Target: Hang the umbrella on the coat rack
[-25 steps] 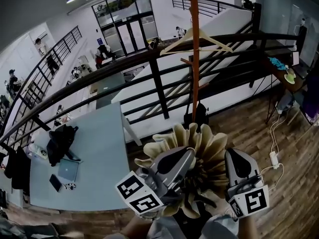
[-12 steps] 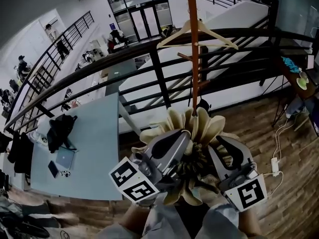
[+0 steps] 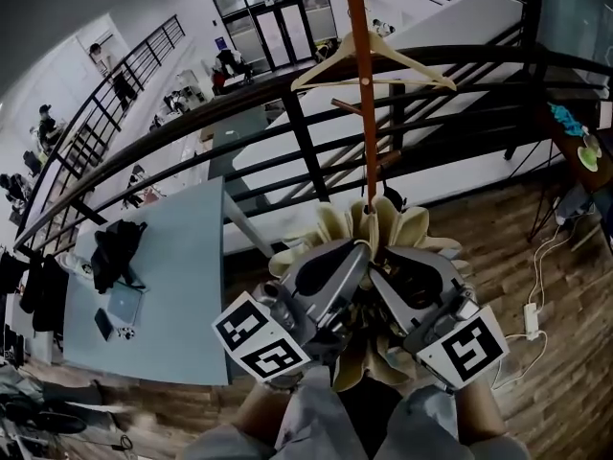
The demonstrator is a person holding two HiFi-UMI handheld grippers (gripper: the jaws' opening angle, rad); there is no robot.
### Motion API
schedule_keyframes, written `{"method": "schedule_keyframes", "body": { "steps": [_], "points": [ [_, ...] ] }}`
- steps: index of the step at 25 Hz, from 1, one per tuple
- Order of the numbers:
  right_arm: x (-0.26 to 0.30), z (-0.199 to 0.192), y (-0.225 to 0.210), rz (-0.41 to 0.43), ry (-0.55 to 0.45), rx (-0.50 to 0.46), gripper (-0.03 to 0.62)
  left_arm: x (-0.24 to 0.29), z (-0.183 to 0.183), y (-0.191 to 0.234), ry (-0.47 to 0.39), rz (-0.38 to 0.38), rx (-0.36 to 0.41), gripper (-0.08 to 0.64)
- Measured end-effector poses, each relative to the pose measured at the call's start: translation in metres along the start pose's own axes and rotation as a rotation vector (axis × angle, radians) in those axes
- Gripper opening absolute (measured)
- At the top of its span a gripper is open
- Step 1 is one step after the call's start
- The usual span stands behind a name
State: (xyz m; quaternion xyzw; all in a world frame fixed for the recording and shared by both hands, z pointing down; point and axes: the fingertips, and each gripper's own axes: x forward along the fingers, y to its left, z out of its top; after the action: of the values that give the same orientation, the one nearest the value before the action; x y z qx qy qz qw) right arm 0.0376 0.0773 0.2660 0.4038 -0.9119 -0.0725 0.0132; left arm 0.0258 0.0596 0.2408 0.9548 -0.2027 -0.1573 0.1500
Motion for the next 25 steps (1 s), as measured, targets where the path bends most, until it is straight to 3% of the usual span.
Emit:
{"method": "schedule_keyframes", "body": {
  "steps": [5, 8, 14, 19, 25],
  "points": [
    [0.010, -0.005, -0.015, 0.016, 0.005, -0.017, 0.057, 0.014, -0.007, 0.011, 0.009, -0.008, -0.011, 0.001],
    [0.017, -0.008, -0.020, 0.011, 0.006, -0.033, 0.023, 0.019, -0.007, 0.019, 0.013, -0.016, -0.014, 0.002],
    [0.037, -0.009, -0.036, 0.012, -0.008, 0.011, 0.009, 0.028, -0.003, 0.041, 0.024, -0.040, -0.023, 0.002],
    [0.058, -0.016, -0.054, 0.003, -0.007, 0.004, 0.006, 0.039, 0.002, 0.073, 0.009, -0.052, -0.077, 0.002],
    [0.084, -0.018, -0.085, -0.024, -0.006, 0.041, 0.005, 0.056, 0.014, 0.105, 0.020, -0.054, -0.039, 0.002]
  ]
}}
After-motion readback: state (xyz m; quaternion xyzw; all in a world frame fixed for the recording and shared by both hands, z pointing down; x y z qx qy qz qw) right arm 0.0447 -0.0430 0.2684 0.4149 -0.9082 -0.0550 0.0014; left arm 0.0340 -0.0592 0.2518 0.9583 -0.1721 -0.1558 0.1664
